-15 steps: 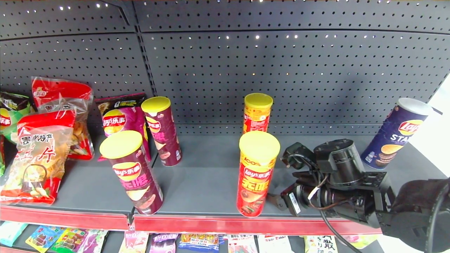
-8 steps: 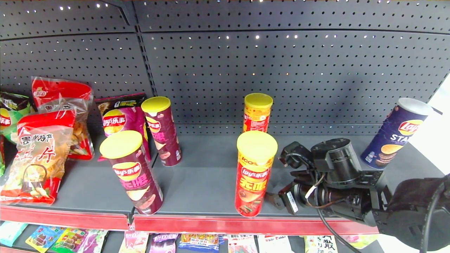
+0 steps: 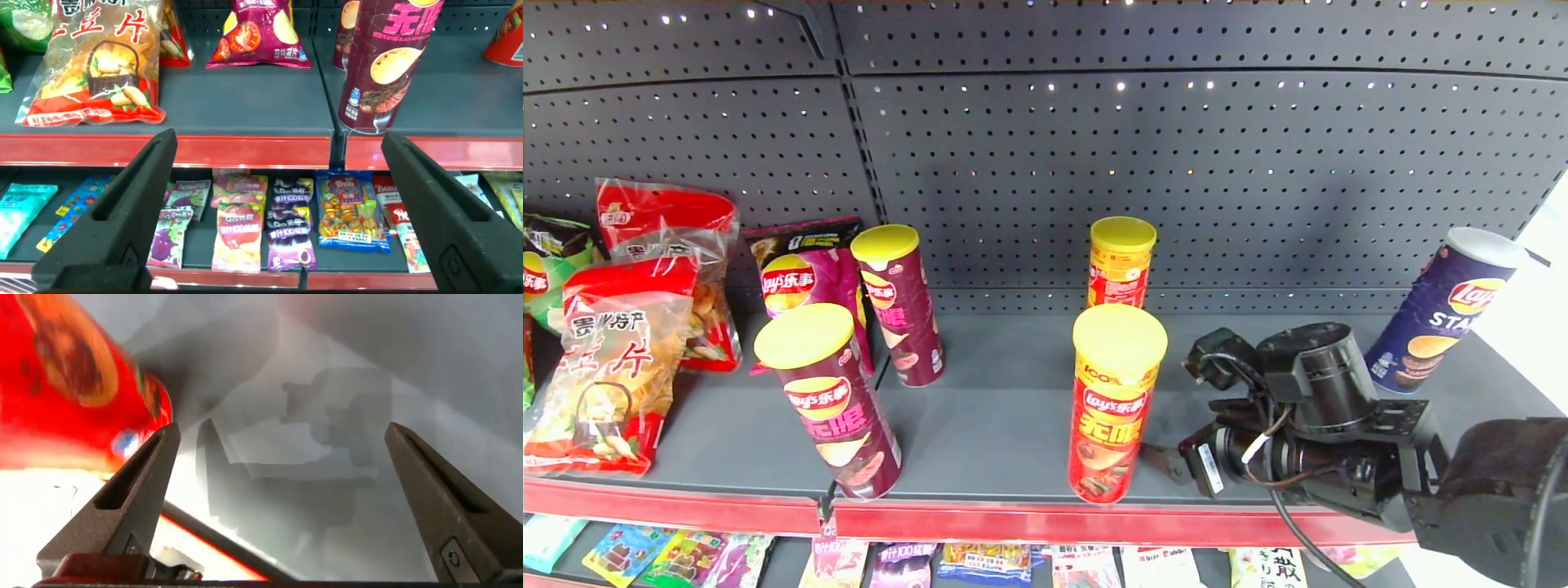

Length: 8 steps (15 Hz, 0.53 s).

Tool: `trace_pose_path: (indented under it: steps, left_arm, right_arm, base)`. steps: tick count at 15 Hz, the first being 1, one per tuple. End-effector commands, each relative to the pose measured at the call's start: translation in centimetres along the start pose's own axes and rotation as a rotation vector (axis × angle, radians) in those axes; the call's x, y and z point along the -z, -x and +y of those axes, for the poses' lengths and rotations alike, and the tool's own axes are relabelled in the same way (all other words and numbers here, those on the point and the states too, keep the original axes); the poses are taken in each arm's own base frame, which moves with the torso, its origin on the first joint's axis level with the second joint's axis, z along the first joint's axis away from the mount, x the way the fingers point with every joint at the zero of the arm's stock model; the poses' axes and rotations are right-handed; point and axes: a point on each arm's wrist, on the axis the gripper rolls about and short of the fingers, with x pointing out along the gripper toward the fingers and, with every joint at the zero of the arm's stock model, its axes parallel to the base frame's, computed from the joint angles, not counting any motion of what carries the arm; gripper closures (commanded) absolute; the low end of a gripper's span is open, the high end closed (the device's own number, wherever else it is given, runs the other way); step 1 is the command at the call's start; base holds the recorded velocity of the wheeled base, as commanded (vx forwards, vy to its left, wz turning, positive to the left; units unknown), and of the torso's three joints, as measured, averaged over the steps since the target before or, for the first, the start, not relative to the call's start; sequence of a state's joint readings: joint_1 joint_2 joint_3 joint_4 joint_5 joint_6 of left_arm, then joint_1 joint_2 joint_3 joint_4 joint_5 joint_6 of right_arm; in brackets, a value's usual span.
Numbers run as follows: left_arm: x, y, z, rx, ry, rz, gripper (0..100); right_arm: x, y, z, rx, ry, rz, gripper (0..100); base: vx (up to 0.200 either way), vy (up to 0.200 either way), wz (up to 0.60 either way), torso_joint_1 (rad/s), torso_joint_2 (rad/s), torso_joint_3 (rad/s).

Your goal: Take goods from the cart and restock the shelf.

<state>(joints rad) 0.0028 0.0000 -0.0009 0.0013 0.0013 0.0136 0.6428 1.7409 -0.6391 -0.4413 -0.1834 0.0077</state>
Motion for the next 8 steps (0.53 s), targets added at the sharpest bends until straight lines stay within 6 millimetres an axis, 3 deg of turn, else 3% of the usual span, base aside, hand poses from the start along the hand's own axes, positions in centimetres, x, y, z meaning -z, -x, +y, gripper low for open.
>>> trace_pose_path:
  steps: [1, 3, 8]
  left_arm:
    - [0.0, 0.0, 0.0, -0.001, 0.000, 0.000, 0]
    - [0.0, 0.0, 0.0, 0.001, 0.001, 0.001, 0]
    - [0.0, 0.0, 0.0, 0.001, -0.003, 0.000, 0]
  right_arm:
    - [0.2, 2.0, -0.5, 0.004, -0.011, -0.033, 0]
    - [0.6, 3.2, -0.7, 0.005, -0.012, -0.045, 0]
    - [2.5, 9.2, -2.6, 0.042, -0.045, -0.165, 0]
  base:
    - [0.000, 0.000, 0.00, 0.000, 0.00, 0.000]
    - [0.000, 0.000, 0.00, 0.000, 0.00, 0.000]
    - [0.000, 0.000, 0.00, 0.000, 0.00, 0.000]
